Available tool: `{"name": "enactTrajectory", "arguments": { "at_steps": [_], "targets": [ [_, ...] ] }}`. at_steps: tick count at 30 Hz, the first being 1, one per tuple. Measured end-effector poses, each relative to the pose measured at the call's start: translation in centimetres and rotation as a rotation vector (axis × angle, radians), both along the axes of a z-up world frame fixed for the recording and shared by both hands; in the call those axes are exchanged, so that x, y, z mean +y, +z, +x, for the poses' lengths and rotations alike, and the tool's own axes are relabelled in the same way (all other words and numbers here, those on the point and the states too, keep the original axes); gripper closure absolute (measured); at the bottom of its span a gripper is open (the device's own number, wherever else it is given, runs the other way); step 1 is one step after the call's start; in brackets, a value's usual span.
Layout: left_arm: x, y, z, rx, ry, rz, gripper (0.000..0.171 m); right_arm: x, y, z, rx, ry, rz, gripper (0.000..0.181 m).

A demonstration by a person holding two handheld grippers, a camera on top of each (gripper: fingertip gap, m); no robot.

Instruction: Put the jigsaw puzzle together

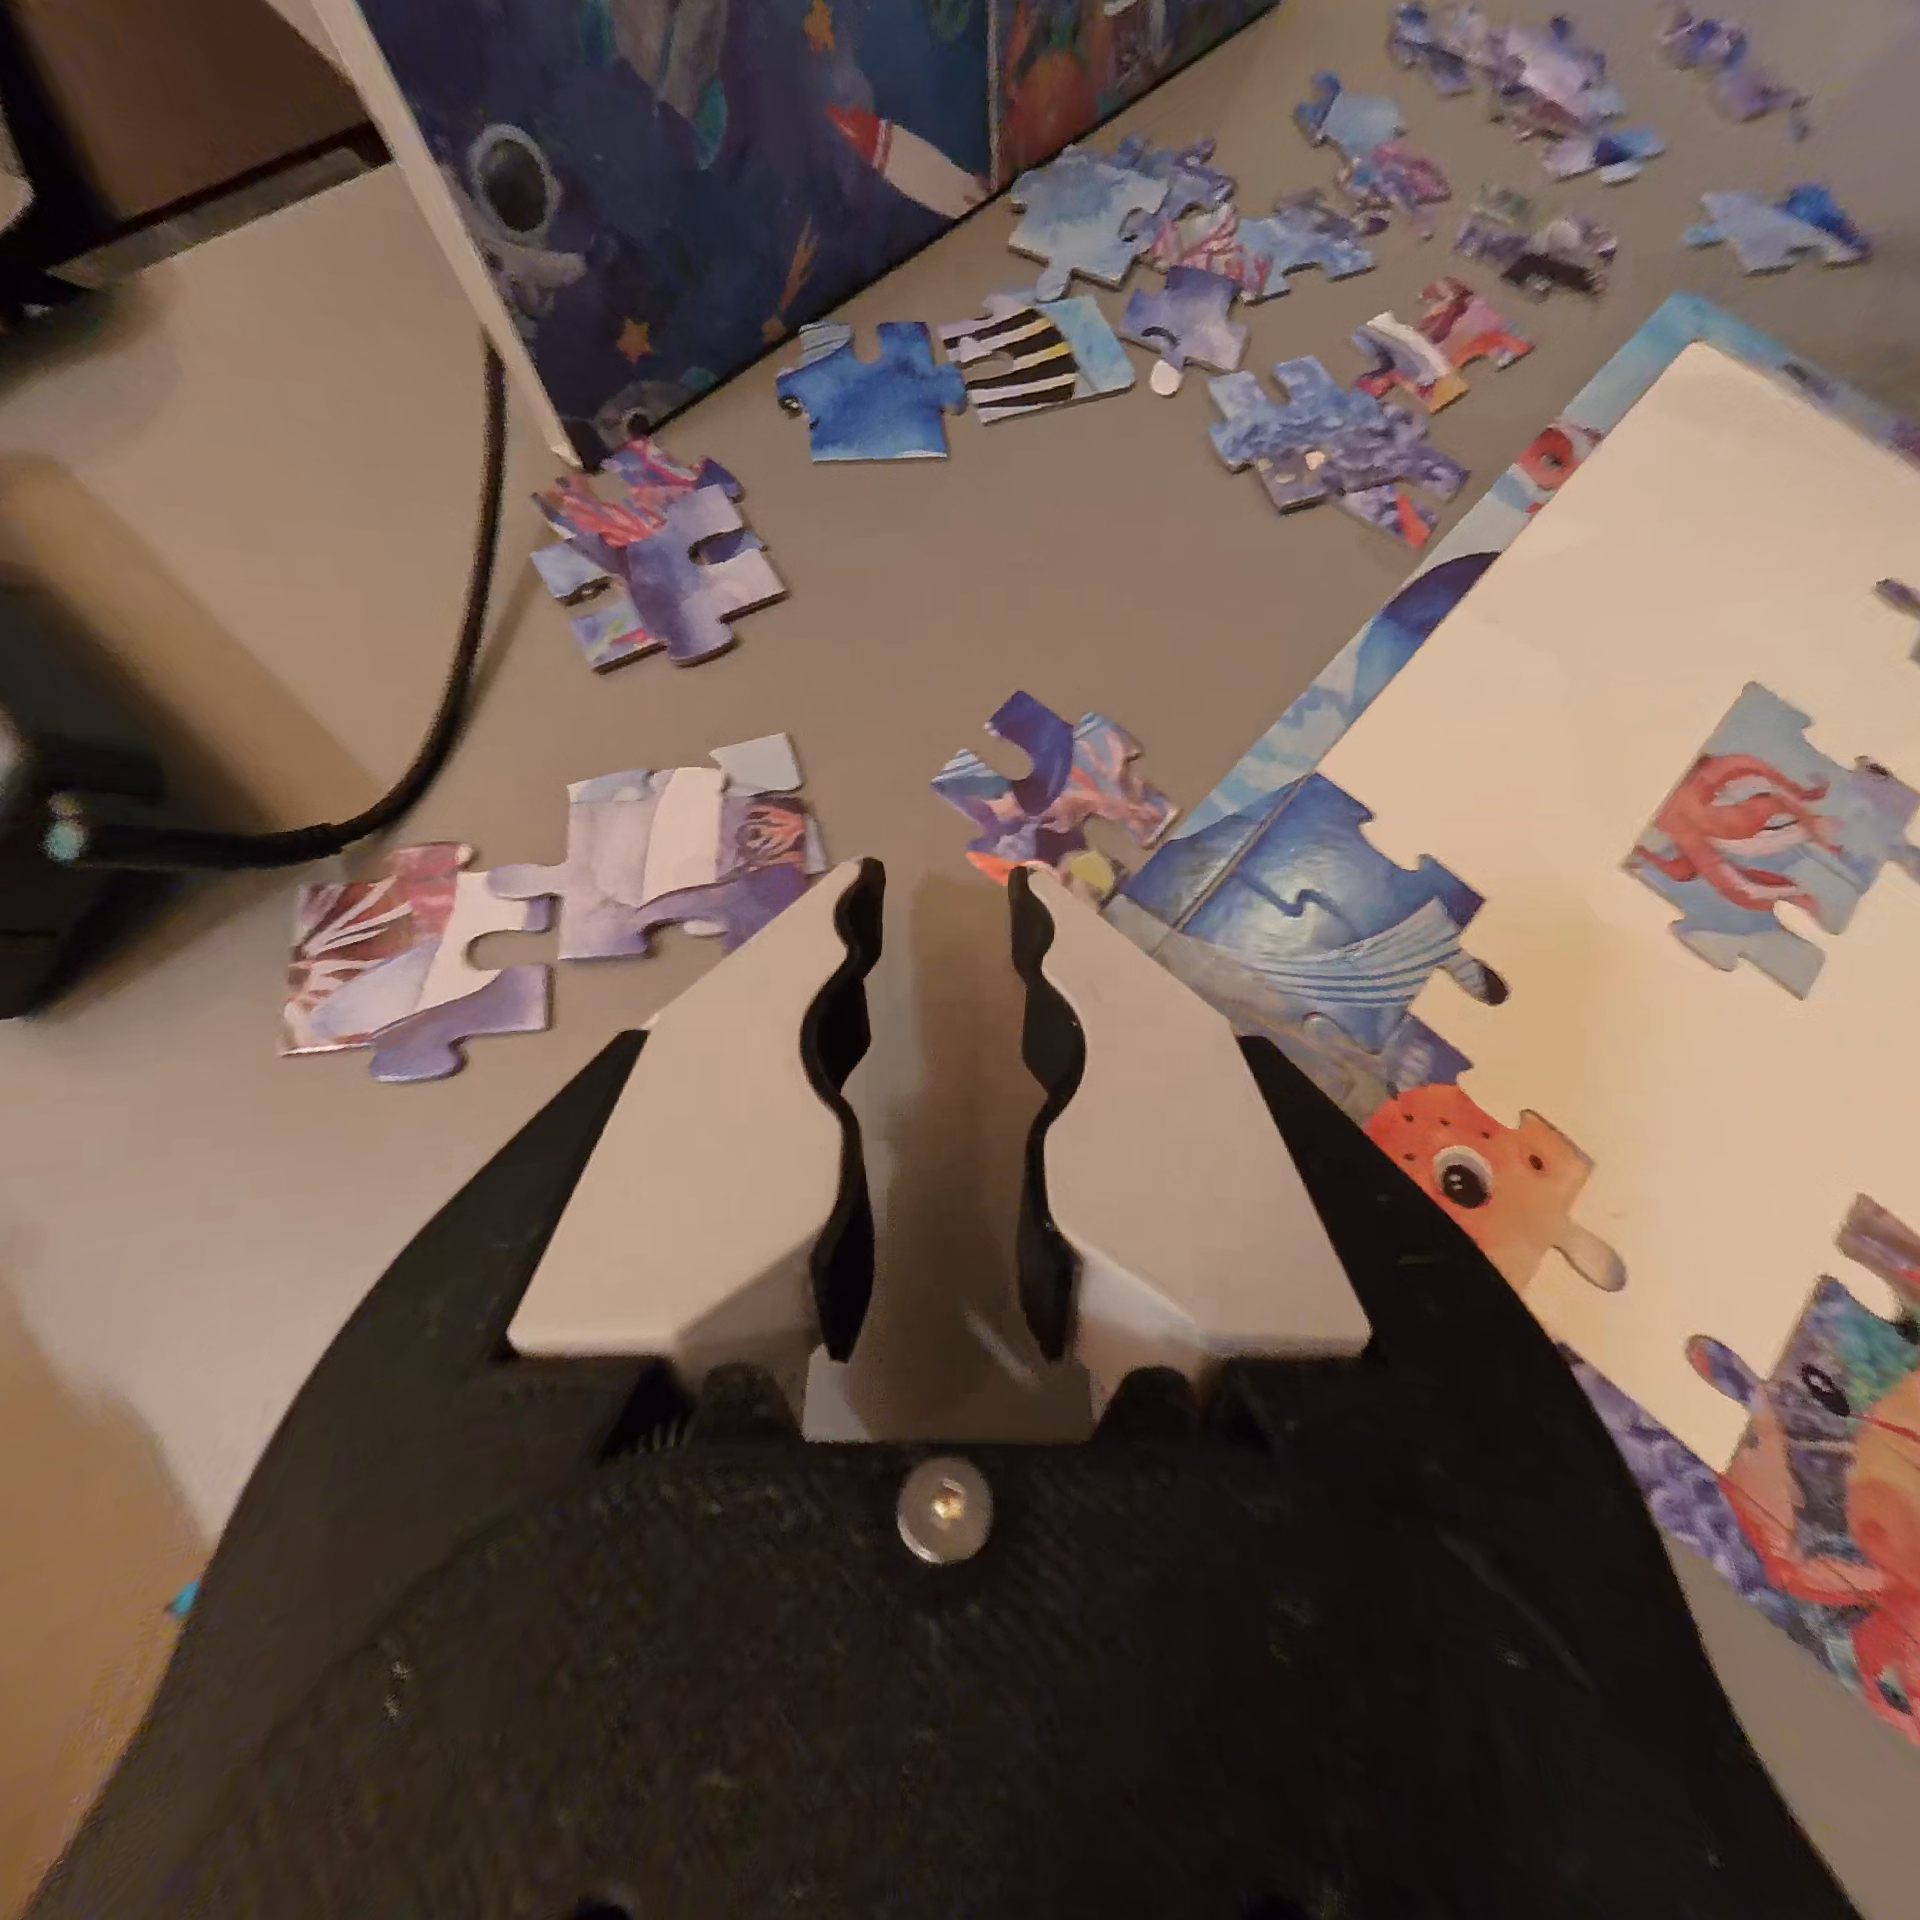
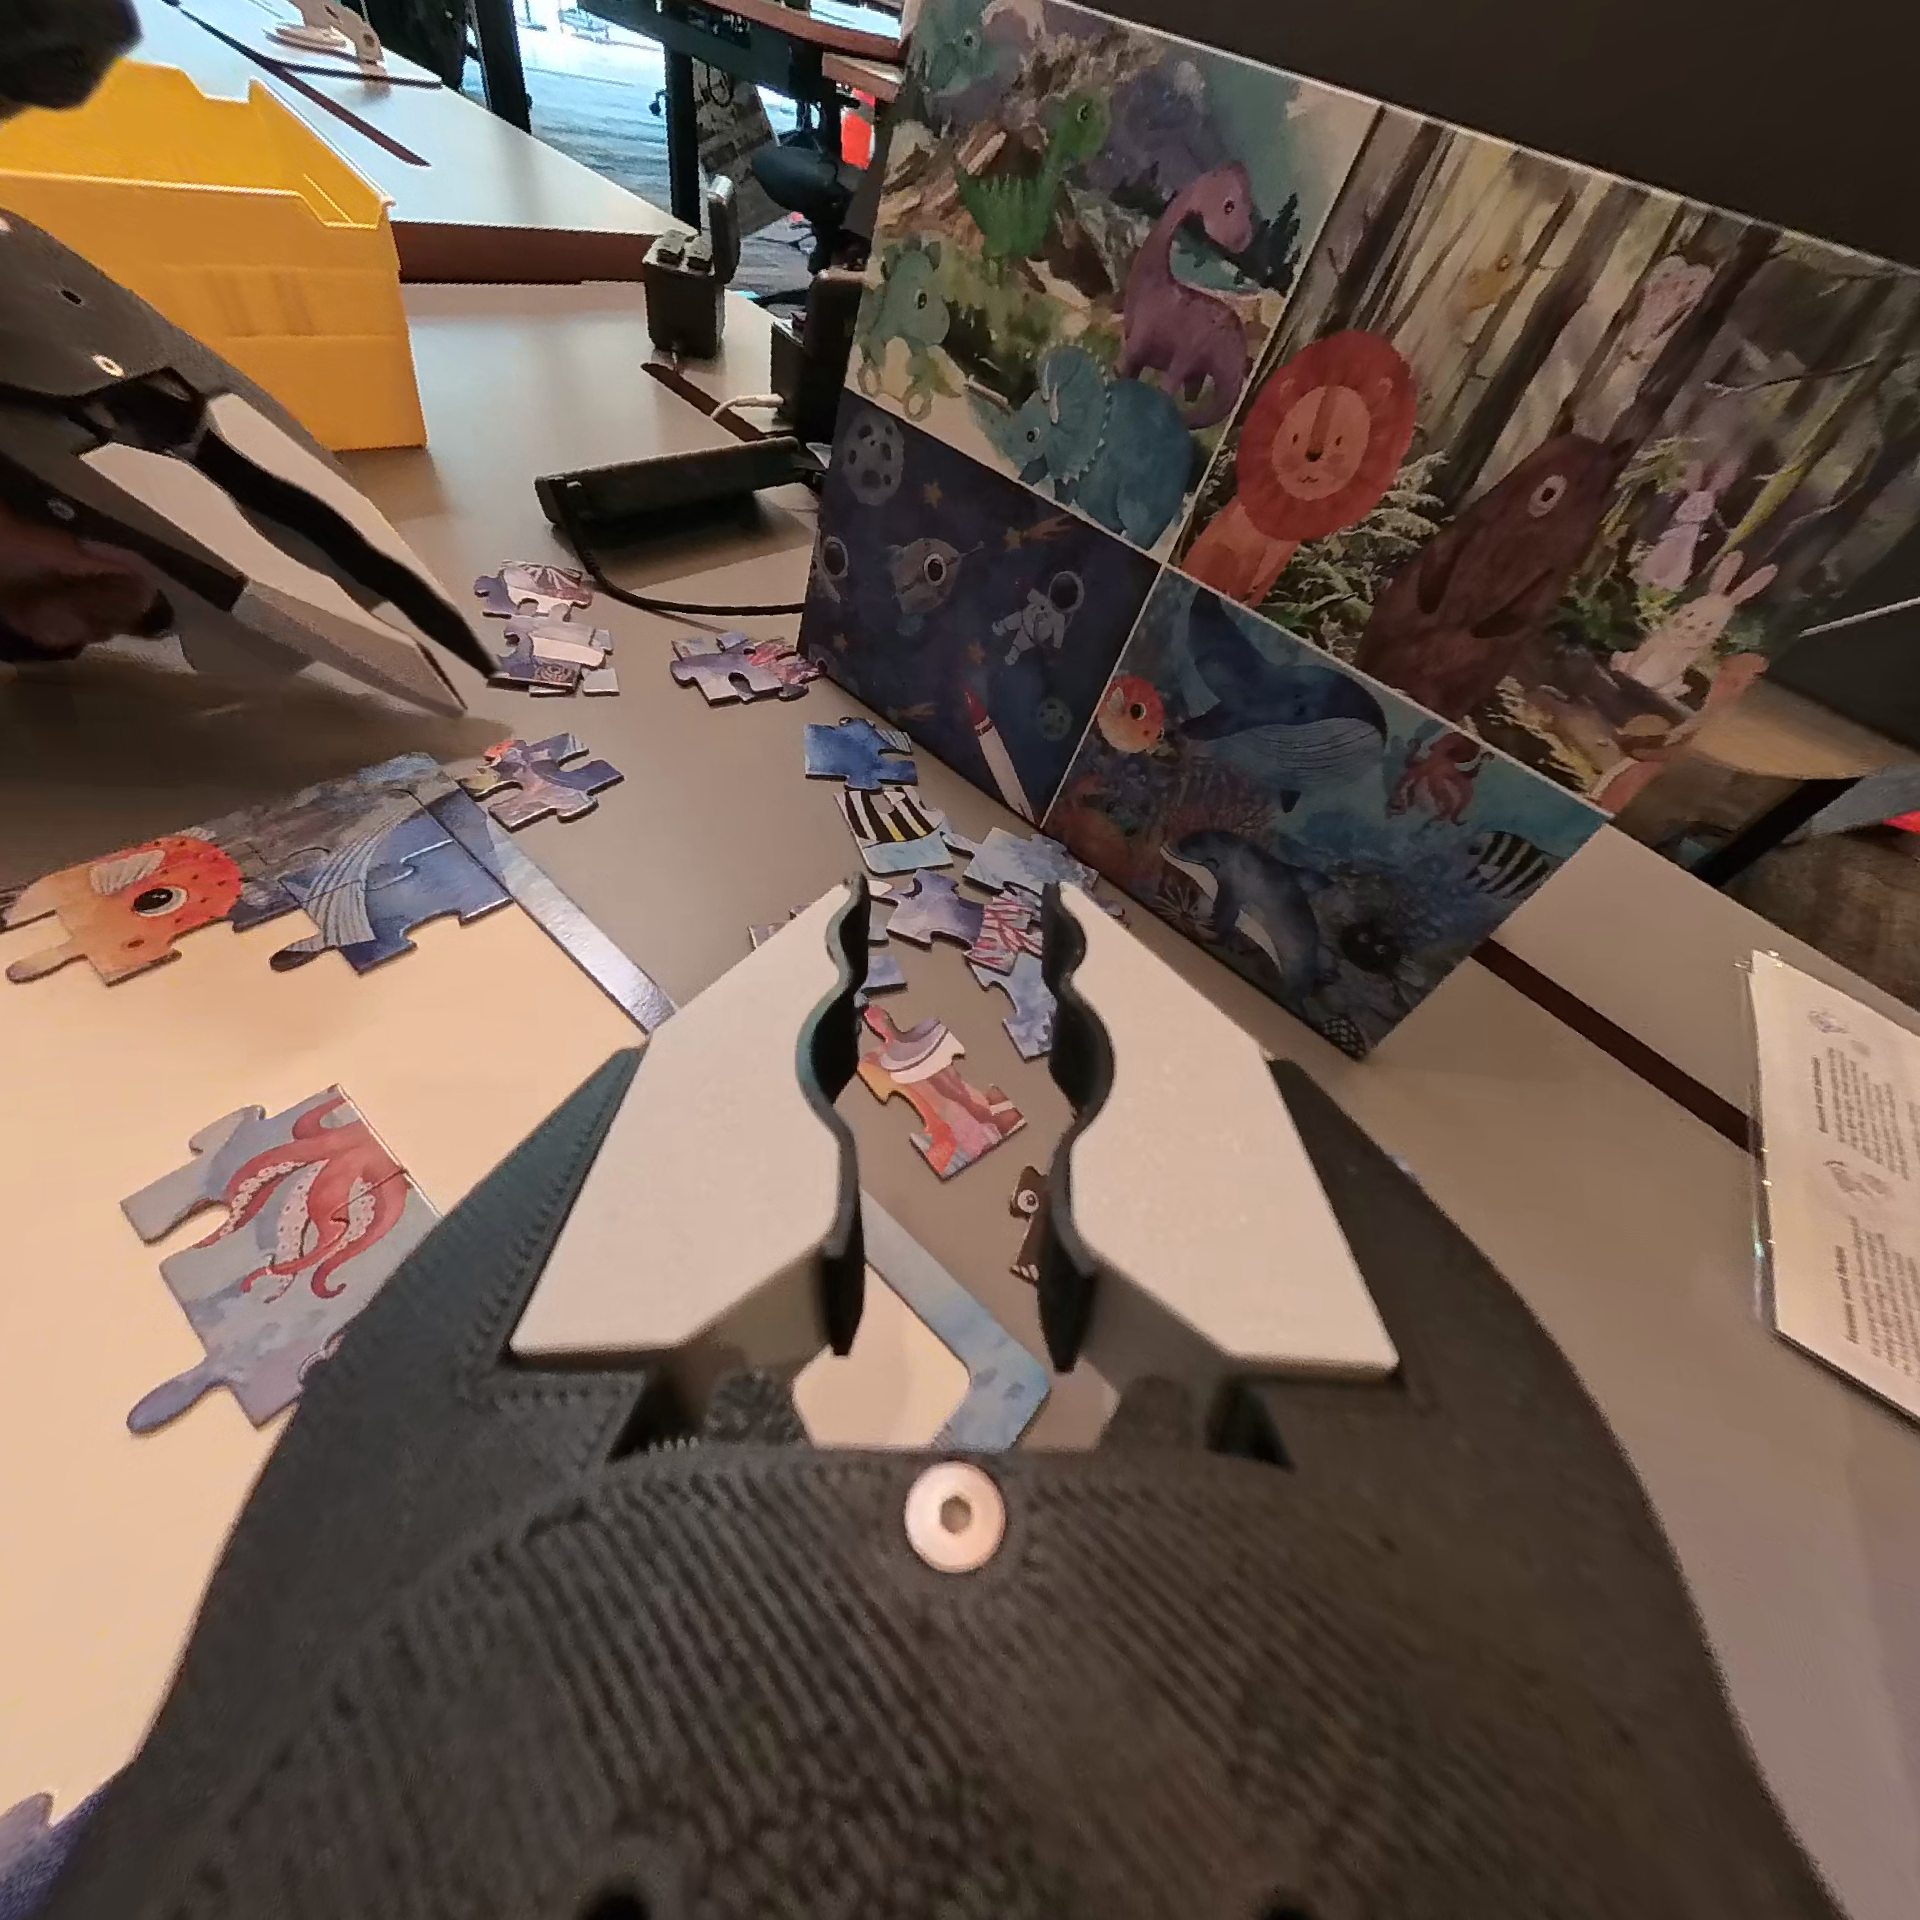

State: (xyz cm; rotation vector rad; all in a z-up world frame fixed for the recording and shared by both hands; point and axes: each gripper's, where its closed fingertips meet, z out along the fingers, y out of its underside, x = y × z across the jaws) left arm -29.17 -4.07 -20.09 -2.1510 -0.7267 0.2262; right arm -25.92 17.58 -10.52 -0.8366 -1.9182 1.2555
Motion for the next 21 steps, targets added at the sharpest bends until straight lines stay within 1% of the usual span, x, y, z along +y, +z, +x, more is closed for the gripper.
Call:
{"name": "enactTrajectory", "arguments": {
  "at_steps": [2,4,5,6,9,11,14,17,21],
  "targets": [
    [0.7,-0.4,0.4,-0.004,-0.030,-0.017,0.149,-0.1,0.0,0.0,0.007,-0.002,0.016,0.150],
    [1.0,-1.2,0.4,0.008,-0.041,-0.069,0.149,-0.1,-0.1,0.0,0.013,-0.006,0.033,0.150],
    [1.1,-1.6,0.4,-0.011,-0.044,-0.093,0.147,-0.1,-0.1,0.0,0.015,-0.008,0.040,0.150],
    [1.3,-1.6,0.3,-0.019,-0.040,-0.085,0.146,-0.1,-0.1,0.0,0.016,-0.009,0.044,0.150],
    [2.1,-1.5,0.6,-0.065,-0.042,-0.043,0.134,-0.1,-0.1,0.0,0.020,-0.013,0.052,0.150],
    [2.3,-1.5,0.6,-0.065,-0.041,-0.042,0.131,-0.1,-0.1,0.0,0.021,-0.013,0.053,0.150],
    [2.4,-1.5,0.3,-0.054,-0.010,-0.053,0.130,-0.1,-0.1,0.0,0.022,-0.013,0.054,0.150],
    [2.8,-1.5,0.2,-0.070,0.034,-0.041,0.125,-0.2,-0.2,0.0,0.022,-0.011,0.057,0.150],
    [2.9,-1.8,0.1,-0.009,0.054,-0.130,0.125,-0.3,-0.2,0.0,0.024,-0.010,0.066,0.150]
  ]
}}
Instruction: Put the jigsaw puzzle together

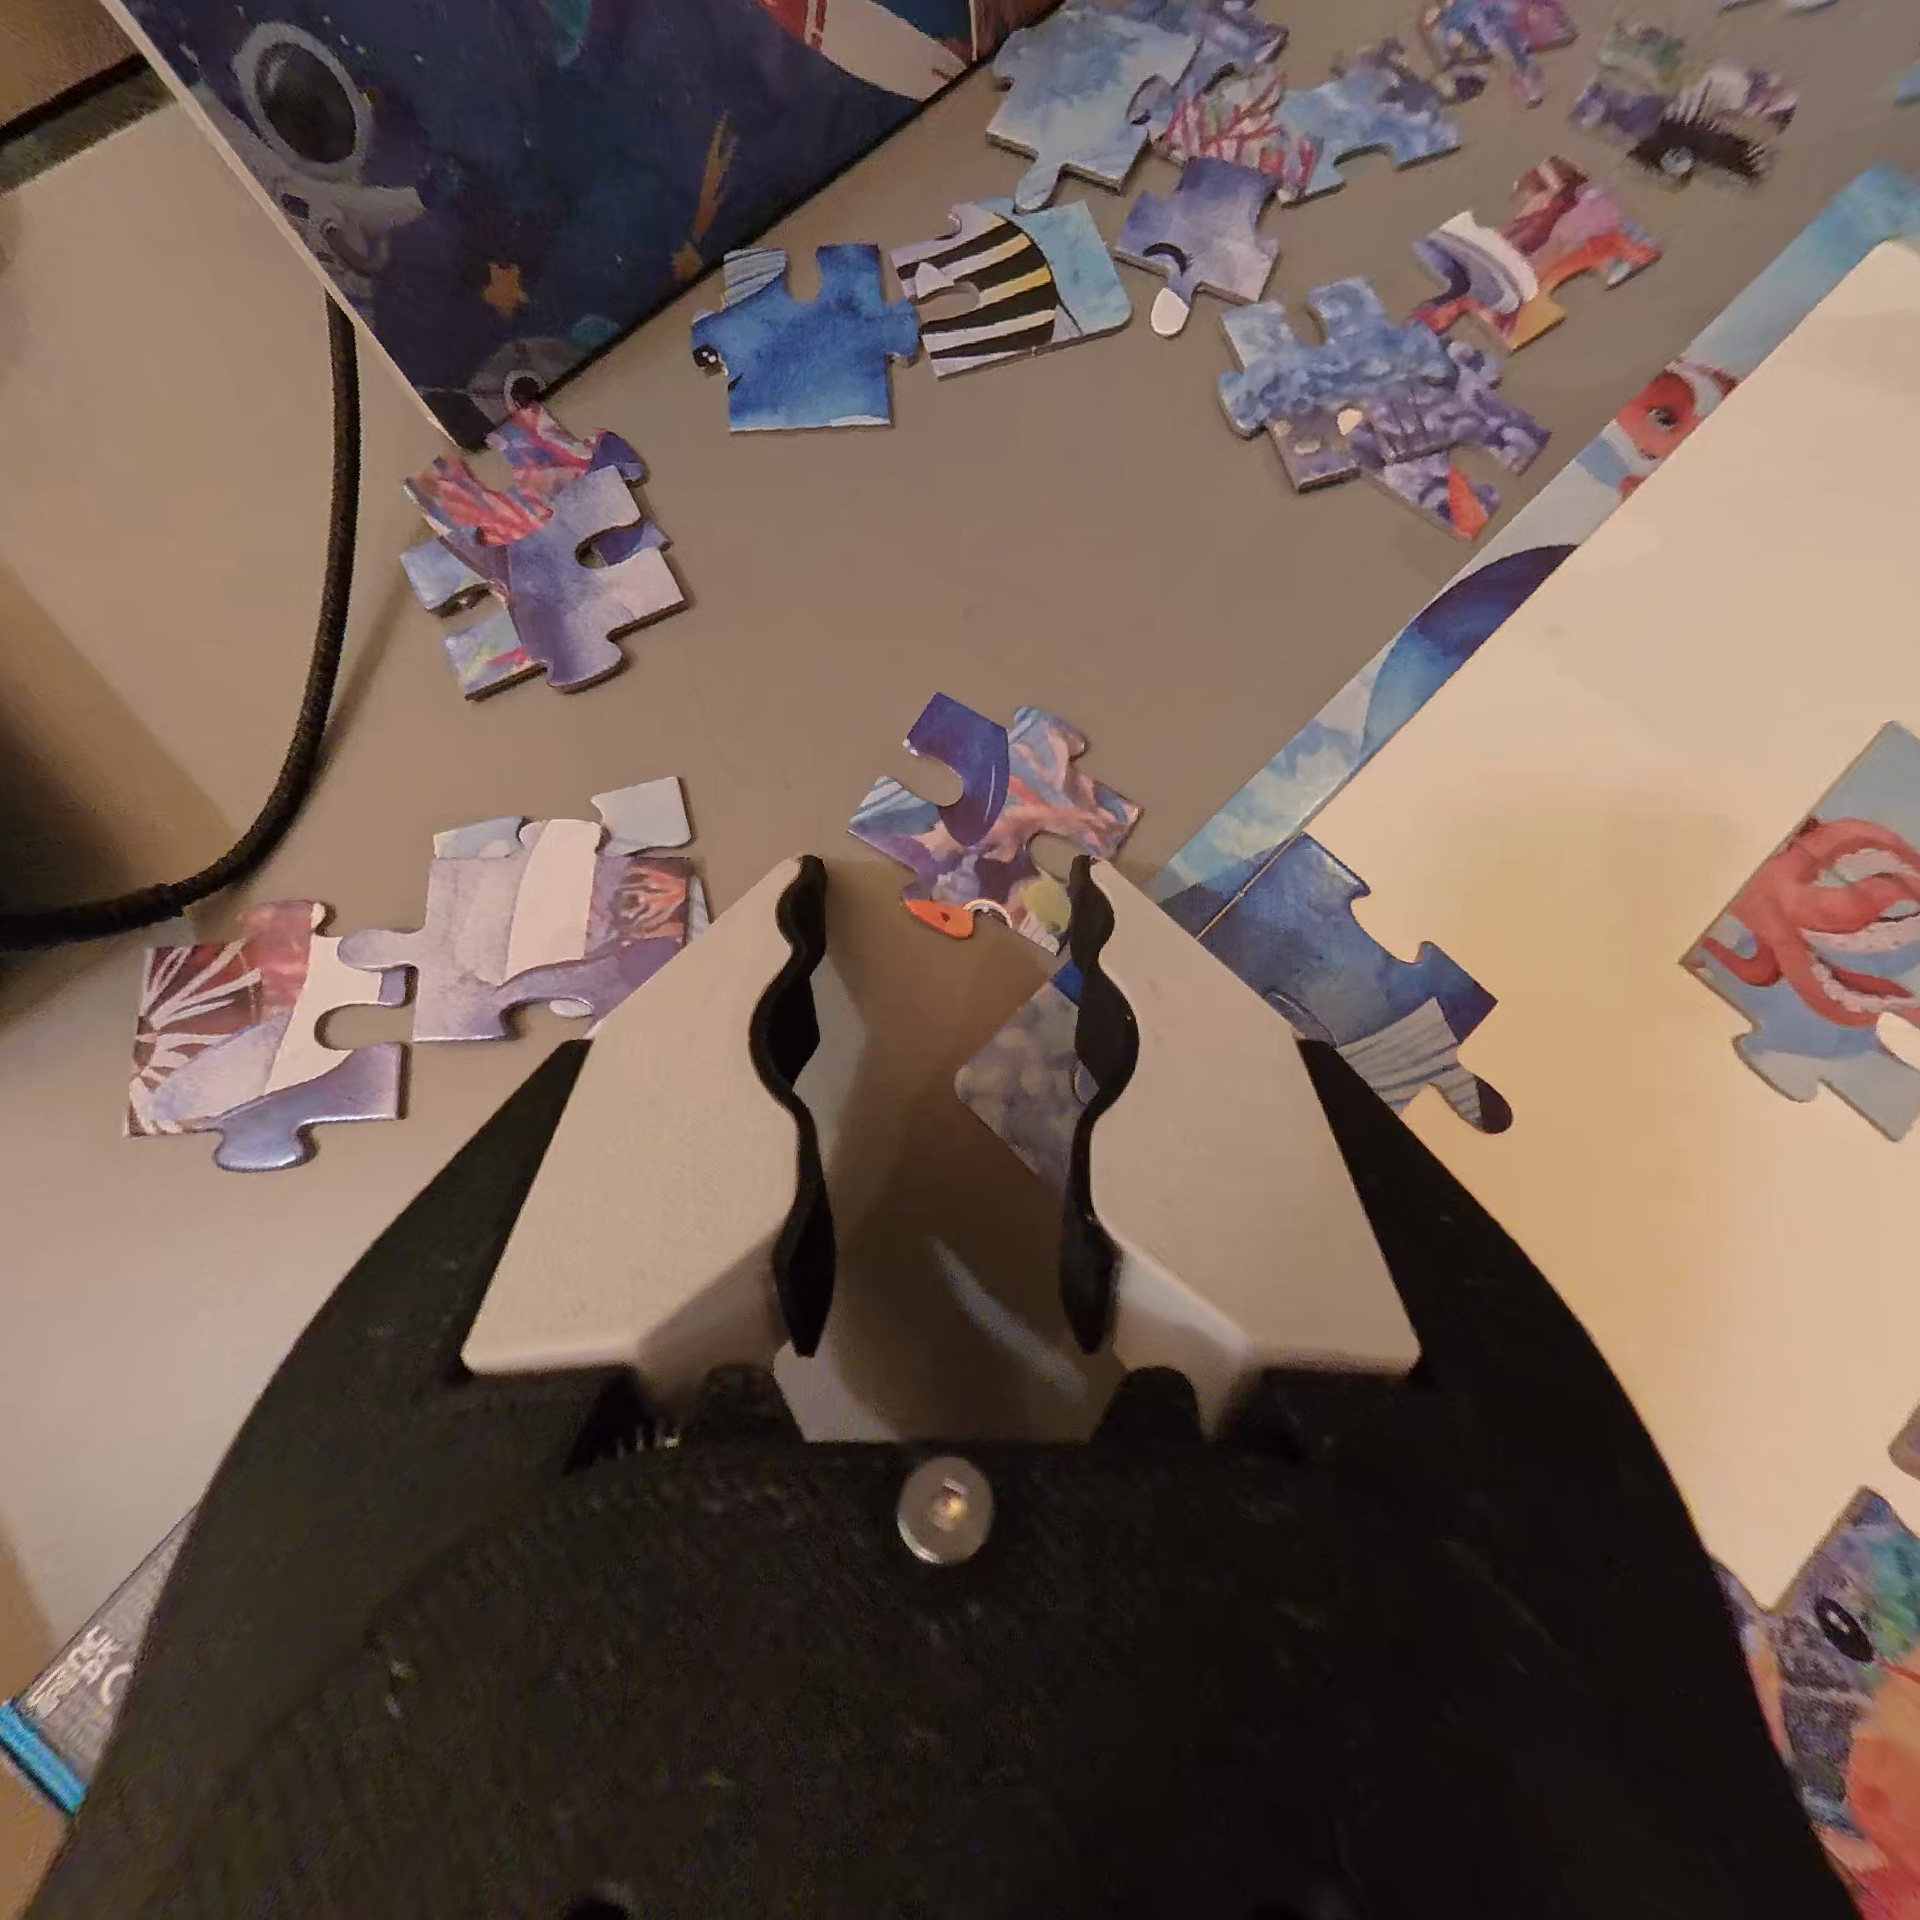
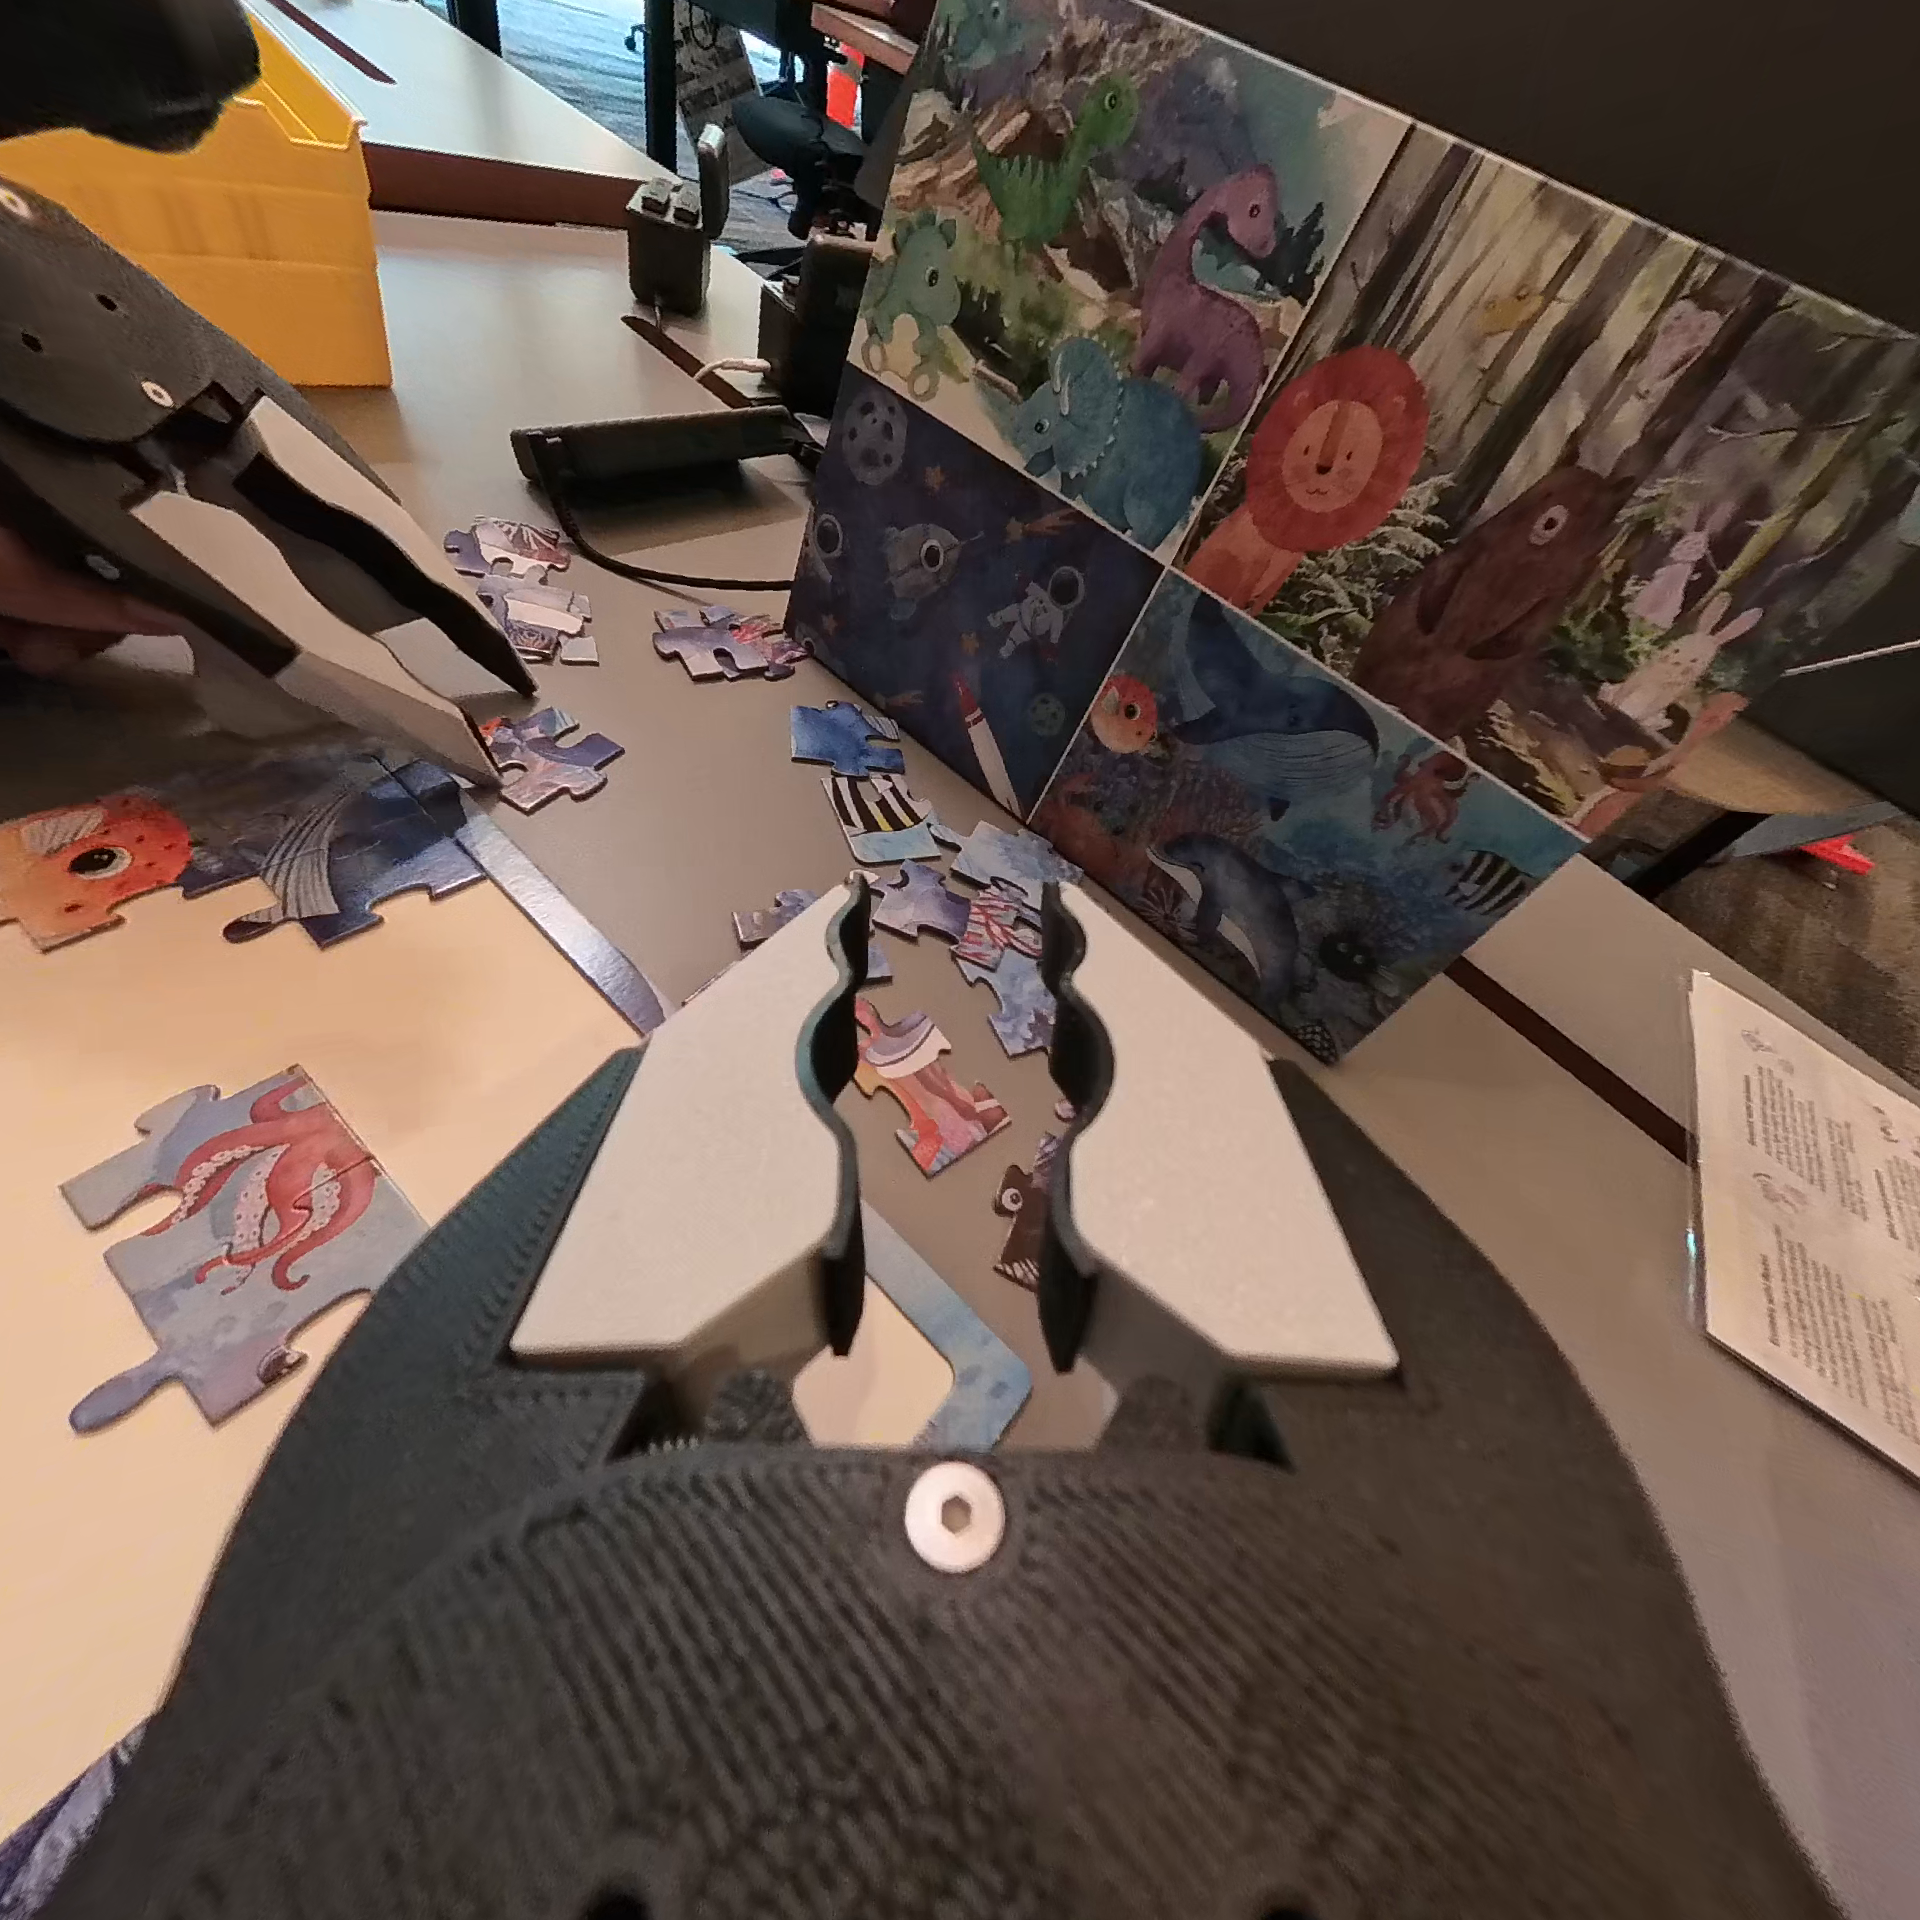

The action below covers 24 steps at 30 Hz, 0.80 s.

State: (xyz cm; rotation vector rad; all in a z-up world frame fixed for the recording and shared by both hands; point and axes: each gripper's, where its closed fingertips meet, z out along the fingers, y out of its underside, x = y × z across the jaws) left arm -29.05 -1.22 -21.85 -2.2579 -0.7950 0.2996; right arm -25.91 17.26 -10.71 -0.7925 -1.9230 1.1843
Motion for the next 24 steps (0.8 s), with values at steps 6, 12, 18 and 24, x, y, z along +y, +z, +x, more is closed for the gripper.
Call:
{"name": "enactTrajectory", "arguments": {
  "at_steps": [6,12,18,24],
  "targets": [
    [0.4,0.0,0.2,0.033,-0.009,-0.036,0.146,-0.1,0.1,0.0,0.010,-0.002,0.017,0.150],
    [0.1,0.0,0.1,0.054,-0.018,-0.049,0.150,-0.1,0.2,0.1,0.022,-0.005,0.037,0.150],
    [-0.4,1.1,-0.2,0.111,-0.013,-0.040,0.166,-0.2,0.4,0.2,0.031,-0.004,0.043,0.150],
    [-0.4,2.7,0.7,0.147,-0.033,-0.001,0.154,-0.2,0.3,0.1,0.019,-0.001,0.015,0.149]
  ]
}}
